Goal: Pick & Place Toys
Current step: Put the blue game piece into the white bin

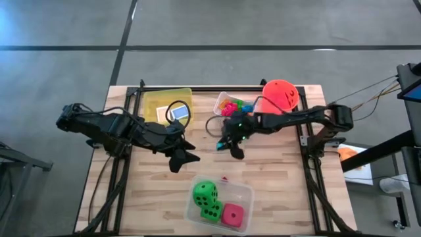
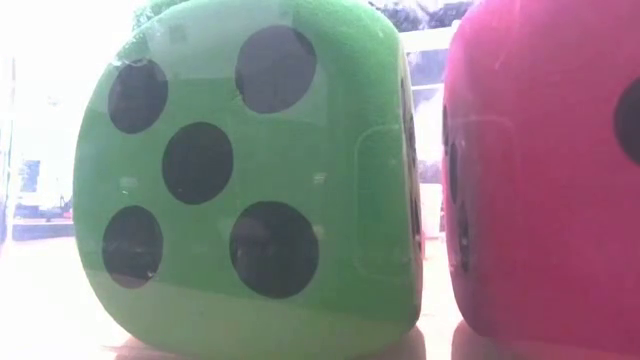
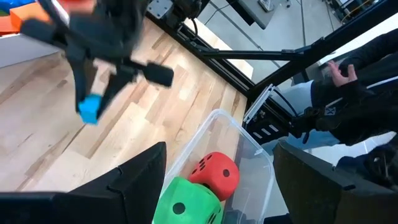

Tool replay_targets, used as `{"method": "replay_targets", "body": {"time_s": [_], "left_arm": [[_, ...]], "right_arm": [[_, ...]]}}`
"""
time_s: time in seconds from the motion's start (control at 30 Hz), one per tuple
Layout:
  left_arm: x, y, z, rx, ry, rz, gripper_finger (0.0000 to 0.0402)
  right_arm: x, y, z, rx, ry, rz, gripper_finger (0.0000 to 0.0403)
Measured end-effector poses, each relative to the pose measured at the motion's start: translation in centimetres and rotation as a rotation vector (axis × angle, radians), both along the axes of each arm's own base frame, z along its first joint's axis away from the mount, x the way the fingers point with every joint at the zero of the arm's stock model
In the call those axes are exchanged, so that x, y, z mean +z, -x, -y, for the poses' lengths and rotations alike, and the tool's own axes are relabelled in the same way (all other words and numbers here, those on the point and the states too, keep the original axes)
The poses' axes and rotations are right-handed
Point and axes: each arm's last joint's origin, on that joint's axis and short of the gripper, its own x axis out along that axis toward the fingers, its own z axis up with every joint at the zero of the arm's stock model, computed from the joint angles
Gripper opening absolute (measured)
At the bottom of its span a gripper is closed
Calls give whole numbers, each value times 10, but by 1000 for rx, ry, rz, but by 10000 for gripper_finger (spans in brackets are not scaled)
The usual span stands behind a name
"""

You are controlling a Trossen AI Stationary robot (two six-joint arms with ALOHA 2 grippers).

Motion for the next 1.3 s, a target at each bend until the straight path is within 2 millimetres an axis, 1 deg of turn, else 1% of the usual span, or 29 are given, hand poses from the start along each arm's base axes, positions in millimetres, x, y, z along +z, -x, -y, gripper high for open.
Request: {"method": "replay_targets", "body": {"time_s": [0.17,0.33,0.5,0.63,0.7,0.8,0.97,1.03,1.3], "left_arm": [[0,0,0,1,-2,1,281],[0,0,0,1,-18,6,281],[0,0,0,-3,-25,7,281],[0,0,0,-4,-27,7,281],[0,0,0,-4,-28,7,281],[0,0,0,-5,-28,7,281],[0,0,0,-8,-34,7,281],[0,0,0,-8,-34,7,281],[0,0,0,-7,-31,7,281]], "right_arm": [[16,25,18,-164,-65,15,86],[29,55,37,-417,-75,47,86],[29,84,58,-729,-116,49,86],[19,96,70,-941,-191,-10,86],[12,98,73,-1001,-183,-38,86],[3,98,79,-1032,-173,-81,86],[-6,88,87,-988,-104,-130,86],[-9,85,88,-969,-103,-146,86],[-10,68,96,-931,-79,-156,86]]}}
